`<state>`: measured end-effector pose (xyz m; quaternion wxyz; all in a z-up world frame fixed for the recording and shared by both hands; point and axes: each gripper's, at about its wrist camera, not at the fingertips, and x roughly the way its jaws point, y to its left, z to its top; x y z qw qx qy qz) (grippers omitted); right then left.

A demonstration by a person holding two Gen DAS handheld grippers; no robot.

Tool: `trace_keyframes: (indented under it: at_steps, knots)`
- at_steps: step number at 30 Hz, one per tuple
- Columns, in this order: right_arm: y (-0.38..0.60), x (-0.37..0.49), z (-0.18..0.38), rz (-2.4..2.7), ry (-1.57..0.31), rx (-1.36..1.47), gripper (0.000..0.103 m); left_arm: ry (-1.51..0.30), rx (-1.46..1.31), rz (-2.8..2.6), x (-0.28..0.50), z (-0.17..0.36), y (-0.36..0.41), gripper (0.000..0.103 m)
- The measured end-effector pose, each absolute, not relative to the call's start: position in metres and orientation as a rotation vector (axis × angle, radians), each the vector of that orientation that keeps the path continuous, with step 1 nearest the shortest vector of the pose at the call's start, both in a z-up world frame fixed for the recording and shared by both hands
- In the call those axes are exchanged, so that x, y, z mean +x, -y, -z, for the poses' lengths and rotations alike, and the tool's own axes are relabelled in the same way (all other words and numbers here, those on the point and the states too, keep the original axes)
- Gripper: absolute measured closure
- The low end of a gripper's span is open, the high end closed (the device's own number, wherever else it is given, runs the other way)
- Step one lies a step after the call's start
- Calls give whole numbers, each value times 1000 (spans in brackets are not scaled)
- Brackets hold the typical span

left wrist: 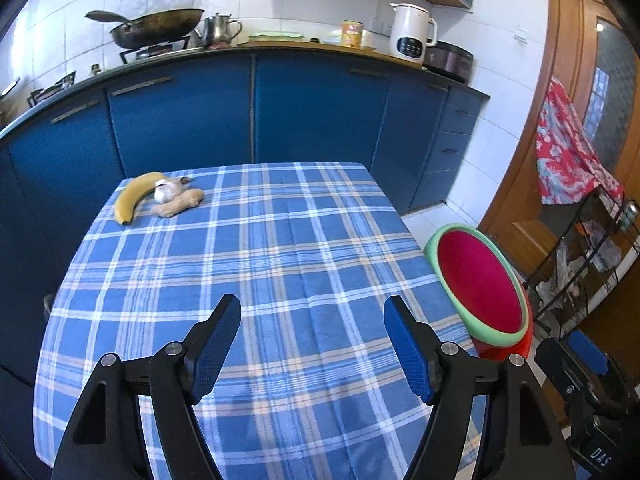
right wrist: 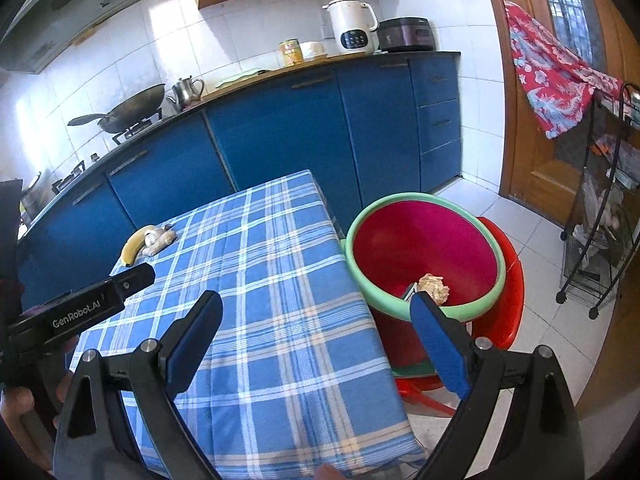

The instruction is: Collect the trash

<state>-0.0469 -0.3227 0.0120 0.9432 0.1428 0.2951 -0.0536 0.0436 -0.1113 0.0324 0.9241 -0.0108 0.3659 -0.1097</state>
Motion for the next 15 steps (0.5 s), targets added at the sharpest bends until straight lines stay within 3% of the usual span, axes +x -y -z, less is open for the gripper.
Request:
trace_keyframes:
  at_steps: [15]
  knots:
    - [312, -46, -16, 86, -601, 275, 9, -732, -33, 202, 34, -34, 101, 28]
